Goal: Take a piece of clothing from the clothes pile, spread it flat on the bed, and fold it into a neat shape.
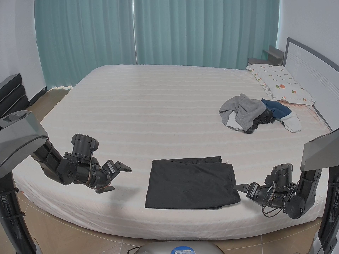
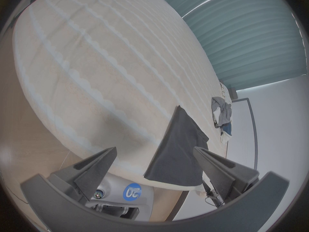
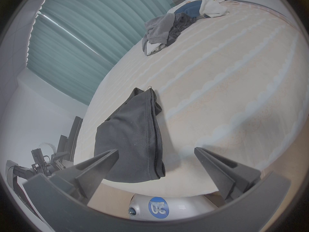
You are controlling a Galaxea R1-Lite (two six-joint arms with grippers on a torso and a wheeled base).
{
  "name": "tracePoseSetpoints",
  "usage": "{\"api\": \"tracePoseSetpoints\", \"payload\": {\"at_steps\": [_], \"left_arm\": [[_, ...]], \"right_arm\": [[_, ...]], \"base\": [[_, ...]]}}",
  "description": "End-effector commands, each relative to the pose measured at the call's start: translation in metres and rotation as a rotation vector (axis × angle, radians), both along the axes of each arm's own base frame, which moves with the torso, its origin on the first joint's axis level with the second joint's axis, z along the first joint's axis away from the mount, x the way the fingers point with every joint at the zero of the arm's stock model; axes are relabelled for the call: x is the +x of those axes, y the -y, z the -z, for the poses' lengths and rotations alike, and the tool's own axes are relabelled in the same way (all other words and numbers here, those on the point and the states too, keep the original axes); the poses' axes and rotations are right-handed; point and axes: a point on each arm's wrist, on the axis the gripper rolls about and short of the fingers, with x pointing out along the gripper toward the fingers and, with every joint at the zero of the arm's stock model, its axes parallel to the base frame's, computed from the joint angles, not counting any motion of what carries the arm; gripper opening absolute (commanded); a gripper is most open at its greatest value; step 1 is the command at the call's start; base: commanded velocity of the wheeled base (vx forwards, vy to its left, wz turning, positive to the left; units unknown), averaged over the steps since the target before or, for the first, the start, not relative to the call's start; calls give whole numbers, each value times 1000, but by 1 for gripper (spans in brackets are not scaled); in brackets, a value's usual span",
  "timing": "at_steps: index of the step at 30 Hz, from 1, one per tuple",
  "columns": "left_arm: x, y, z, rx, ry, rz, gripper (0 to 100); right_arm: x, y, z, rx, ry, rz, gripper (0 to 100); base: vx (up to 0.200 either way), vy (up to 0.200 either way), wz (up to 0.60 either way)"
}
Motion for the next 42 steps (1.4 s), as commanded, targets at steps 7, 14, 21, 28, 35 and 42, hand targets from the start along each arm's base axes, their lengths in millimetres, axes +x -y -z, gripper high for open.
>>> {"api": "tracePoseSetpoints", "payload": {"at_steps": [7,14,21,28,35,42], "left_arm": [[6,5,3,10,11,8,100],[23,12,21,110,18,-51,100],[23,20,44,237,77,-26,100],[16,22,57,255,166,24,100],[7,25,70,282,235,74,100],[7,32,78,291,270,76,100]], "right_arm": [[2,0,0,34,-7,27,100],[6,-2,3,67,-11,48,100],[7,-4,7,81,-27,56,100],[8,-5,7,84,-27,50,100],[7,-5,7,84,-29,50,100],[8,-6,7,84,-27,46,100]], "base": [[0,-171,0],[0,0,0],[0,0,0],[0,0,0],[0,0,0],[0,0,0]]}}
